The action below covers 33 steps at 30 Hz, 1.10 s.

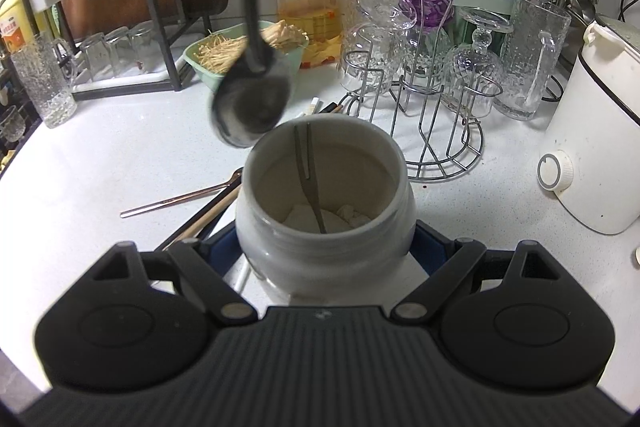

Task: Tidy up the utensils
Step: 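Lower the spoon into the jar and open the left tool, then return the open left tool to the chopsticks in the pile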

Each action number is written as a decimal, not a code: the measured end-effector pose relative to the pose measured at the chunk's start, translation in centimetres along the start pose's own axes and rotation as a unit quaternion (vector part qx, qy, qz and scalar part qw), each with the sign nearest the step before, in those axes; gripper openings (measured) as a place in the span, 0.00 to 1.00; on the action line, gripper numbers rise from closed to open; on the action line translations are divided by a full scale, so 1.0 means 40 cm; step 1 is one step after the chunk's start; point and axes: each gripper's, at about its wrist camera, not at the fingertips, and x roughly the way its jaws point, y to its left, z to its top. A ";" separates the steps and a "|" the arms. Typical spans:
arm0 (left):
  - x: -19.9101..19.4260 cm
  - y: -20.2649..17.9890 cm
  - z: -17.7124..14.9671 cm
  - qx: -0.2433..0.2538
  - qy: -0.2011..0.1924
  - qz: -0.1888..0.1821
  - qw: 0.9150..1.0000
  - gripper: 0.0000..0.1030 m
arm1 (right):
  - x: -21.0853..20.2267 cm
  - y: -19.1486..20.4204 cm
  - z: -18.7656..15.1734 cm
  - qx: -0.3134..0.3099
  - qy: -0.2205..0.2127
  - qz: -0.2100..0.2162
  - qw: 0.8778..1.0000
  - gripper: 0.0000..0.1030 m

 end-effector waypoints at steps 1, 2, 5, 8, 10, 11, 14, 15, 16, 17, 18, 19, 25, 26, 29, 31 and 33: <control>0.001 -0.008 0.004 0.007 -0.001 0.001 1.000 0.01 | 0.000 0.001 0.000 0.000 0.000 0.000 1.000 0.88; 0.000 -0.014 0.007 0.013 -0.002 0.002 1.000 0.01 | 0.000 0.001 0.000 0.000 -0.001 0.000 1.000 0.88; -0.002 -0.030 0.020 0.024 -0.004 -0.002 1.000 0.01 | 0.001 0.001 -0.001 0.000 -0.003 0.000 1.000 0.88; -0.002 -0.042 0.028 0.029 -0.002 -0.008 1.000 0.00 | -0.001 -0.001 -0.003 -0.001 -0.004 0.000 1.000 0.88; -0.002 -0.049 0.030 0.031 -0.001 -0.012 0.999 0.00 | -0.001 -0.001 -0.003 -0.001 -0.005 0.001 1.000 0.88; 0.002 -0.054 0.030 0.034 -0.001 -0.012 0.999 0.00 | 0.000 -0.001 -0.004 -0.001 -0.005 0.001 1.000 0.88; 0.024 -0.058 0.022 0.035 0.012 -0.014 0.999 0.00 | 0.000 -0.002 -0.003 -0.003 -0.007 0.003 1.000 0.88; 0.033 -0.057 0.018 0.035 0.018 -0.014 0.999 0.00 | 0.001 -0.002 -0.002 -0.003 -0.007 0.003 1.000 0.88; 0.042 -0.054 0.014 0.033 0.024 -0.014 0.999 0.00 | 0.001 -0.001 -0.002 -0.004 -0.007 0.003 1.000 0.88; 0.052 -0.051 0.009 0.032 0.032 -0.012 0.999 0.00 | 0.002 -0.001 -0.001 -0.005 -0.007 0.004 1.000 0.88; 0.062 -0.048 0.004 0.031 0.040 -0.010 0.999 0.00 | 0.001 -0.002 -0.001 -0.005 -0.007 0.004 1.000 0.88; 0.073 -0.044 -0.001 0.030 0.050 -0.008 0.998 0.00 | 0.001 -0.001 -0.002 -0.005 -0.007 0.005 1.000 0.88; 0.134 -0.011 -0.037 0.016 0.109 -0.001 0.994 0.00 | 0.002 -0.001 -0.003 -0.008 -0.008 0.007 1.000 0.88; 0.141 -0.005 -0.042 0.014 0.114 -0.001 0.993 0.00 | 0.002 0.000 -0.003 -0.008 -0.009 0.007 1.000 0.88; 0.149 0.009 -0.053 0.007 0.123 -0.005 0.992 0.01 | 0.001 0.000 -0.004 -0.008 -0.010 0.007 1.000 0.88; 0.150 0.015 -0.056 0.006 0.124 -0.002 0.992 0.01 | 0.000 0.001 -0.005 -0.008 -0.011 0.007 1.000 0.88; 0.146 0.022 -0.057 0.004 0.121 -0.001 0.993 0.01 | 0.000 0.001 -0.005 -0.006 -0.012 0.007 1.000 0.88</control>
